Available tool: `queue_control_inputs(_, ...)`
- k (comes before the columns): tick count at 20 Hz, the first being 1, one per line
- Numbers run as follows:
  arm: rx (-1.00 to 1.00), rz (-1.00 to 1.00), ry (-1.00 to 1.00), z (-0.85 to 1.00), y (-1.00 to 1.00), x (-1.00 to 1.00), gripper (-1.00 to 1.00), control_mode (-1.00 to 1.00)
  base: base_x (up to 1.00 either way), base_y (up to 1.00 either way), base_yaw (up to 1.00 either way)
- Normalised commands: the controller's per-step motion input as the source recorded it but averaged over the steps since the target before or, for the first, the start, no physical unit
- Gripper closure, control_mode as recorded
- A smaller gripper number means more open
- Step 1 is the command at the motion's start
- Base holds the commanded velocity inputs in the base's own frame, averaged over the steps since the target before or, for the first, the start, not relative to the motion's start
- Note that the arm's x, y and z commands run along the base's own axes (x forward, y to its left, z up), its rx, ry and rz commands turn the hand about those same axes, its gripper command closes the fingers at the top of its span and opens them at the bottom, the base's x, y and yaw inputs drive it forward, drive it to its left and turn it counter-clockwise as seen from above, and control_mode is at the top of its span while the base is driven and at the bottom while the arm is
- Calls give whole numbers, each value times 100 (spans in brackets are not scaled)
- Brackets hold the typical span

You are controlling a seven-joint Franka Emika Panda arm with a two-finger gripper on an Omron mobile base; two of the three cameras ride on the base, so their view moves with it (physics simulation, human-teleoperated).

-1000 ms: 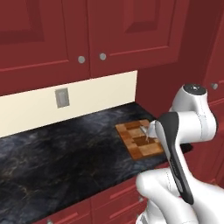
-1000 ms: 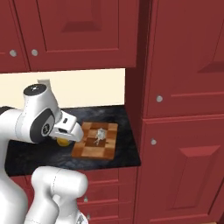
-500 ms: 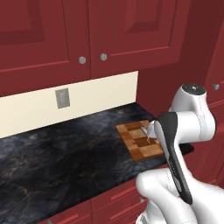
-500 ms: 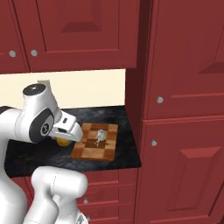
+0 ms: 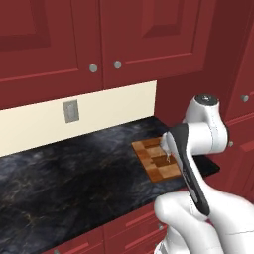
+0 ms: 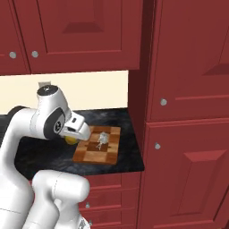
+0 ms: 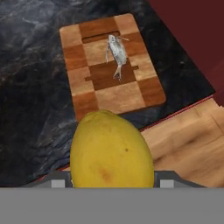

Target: Retrieve a lemon from the fridge and place it on the cutting board with the fish.

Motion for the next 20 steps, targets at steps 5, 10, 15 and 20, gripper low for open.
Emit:
queue_control_inputs(5,0,-25,6,-27,0,57,100,-100,0,0,0)
queue_control_inputs(10,1,-30,9,-33,0,68,100,-100,0,0,0)
queue_control_inputs(15,13,-24,13,-26,0,92,100,-100,0,0,0)
queue_control_inputs(20,13,-19,15,-31,0,95,100,-100,0,0,0)
